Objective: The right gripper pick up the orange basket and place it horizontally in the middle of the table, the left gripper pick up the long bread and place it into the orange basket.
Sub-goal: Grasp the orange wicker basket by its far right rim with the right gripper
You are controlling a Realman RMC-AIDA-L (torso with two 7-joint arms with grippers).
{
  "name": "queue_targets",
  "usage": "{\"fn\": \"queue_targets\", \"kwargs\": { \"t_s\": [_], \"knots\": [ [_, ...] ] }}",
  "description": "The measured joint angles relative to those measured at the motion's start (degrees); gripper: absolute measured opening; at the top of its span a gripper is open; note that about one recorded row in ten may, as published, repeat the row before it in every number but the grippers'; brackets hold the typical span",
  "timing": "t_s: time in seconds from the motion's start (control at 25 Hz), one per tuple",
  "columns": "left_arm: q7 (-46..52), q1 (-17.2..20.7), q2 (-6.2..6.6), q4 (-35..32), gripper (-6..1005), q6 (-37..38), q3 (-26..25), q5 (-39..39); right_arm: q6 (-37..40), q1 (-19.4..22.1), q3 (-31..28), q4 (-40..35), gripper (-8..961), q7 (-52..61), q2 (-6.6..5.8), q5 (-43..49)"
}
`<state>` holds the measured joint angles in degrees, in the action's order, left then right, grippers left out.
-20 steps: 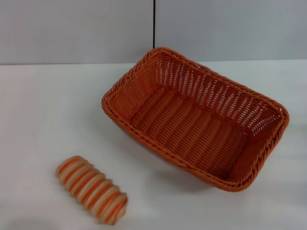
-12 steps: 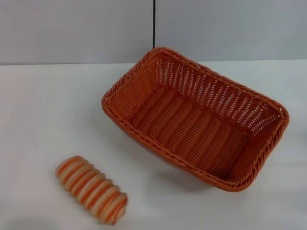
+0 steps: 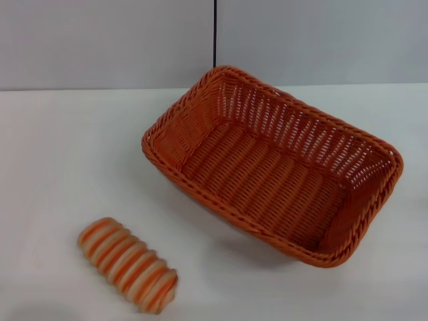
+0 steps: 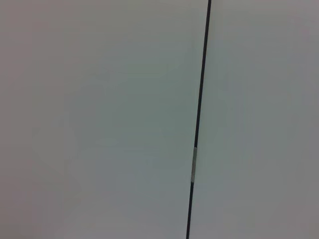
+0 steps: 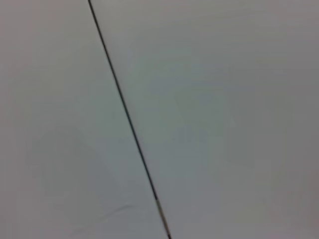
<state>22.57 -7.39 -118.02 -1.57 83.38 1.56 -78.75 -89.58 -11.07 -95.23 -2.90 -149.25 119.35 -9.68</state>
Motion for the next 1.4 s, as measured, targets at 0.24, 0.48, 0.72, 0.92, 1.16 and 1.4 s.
{"fn": "queue_targets", "kwargs": {
  "t_s": [0.24, 0.48, 0.72, 0.92, 1.16, 1.4],
  "knots": [
    [0.1, 0.0, -0.01, 0.0, 800, -0.2, -0.1, 0.0, -4.9, 1.9, 6.5, -0.1, 568, 8.3, -2.48, 0.0],
    [0.4, -1.2, -0.01, 0.0, 800, 0.2, 0.1, 0.0, -10.2, 2.7, 11.3, -2.7, 567, 19.1, -7.7, 0.1],
    [1.6, -1.4, -0.01, 0.0, 800, 0.5, 0.2, 0.0, -11.5, 2.2, 14.8, -4.3, 567, 28.0, -13.87, 0.0],
    [2.5, -1.7, 0.04, -0.2, 800, 0.5, 0.2, 0.0, -12.7, 0.3, 22.4, -4.4, 566, 37.8, -20.43, -0.2],
    [3.7, -1.6, 0.04, -0.3, 800, 0.4, 0.2, 0.0, -13.4, -7.5, 37.4, -9.5, 566, 48.2, -25.51, -0.1],
    [3.8, -1.4, 0.01, 0.0, 800, 0.6, 0.3, 0.0, -13.6, -22.3, 52.4, -31.3, 566, 55.4, -22.36, -0.7]
  ]
}}
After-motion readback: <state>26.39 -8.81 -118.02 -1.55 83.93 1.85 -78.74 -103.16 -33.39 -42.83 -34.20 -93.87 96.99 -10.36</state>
